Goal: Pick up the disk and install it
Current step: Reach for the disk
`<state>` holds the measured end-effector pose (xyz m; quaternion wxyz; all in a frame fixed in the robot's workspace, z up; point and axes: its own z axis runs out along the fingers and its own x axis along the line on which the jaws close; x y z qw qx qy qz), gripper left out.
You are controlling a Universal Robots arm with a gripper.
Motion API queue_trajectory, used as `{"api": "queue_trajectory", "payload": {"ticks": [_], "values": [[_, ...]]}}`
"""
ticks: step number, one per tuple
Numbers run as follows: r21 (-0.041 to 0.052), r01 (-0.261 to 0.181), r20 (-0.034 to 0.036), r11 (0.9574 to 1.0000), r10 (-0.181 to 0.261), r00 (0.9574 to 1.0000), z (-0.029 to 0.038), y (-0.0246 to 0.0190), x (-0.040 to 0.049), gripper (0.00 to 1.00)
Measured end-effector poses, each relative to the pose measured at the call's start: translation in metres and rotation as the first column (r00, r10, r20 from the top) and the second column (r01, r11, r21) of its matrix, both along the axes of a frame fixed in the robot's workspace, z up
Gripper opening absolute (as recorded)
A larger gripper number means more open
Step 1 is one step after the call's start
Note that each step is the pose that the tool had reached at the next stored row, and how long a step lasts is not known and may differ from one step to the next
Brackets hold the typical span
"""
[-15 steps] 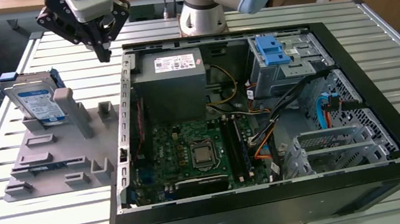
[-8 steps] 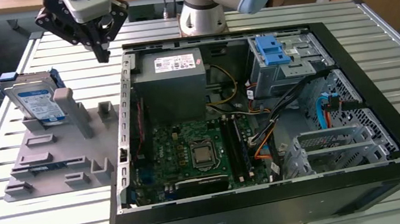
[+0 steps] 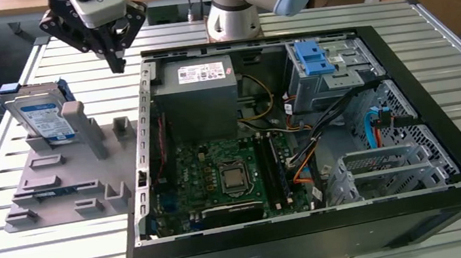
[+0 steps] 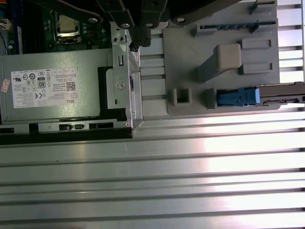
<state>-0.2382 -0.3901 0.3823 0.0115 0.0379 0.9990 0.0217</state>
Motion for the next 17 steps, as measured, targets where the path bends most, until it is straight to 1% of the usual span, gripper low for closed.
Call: {"api": "queue_trajectory", "payload": {"ticks": [8,11,17], "values": [[-0.0001,0.0,-0.0001,1.0,0.0,1.0,-0.0003,0.0023,-0.0015,0.11],[-0.0001,0.0,-0.0001,1.0,0.0,1.0,-0.002,0.0025,-0.0029,0.11],[0.0,0.0,-0.0001,1.0,0.0,1.0,-0.002,0.0025,-0.004,0.11]]}}
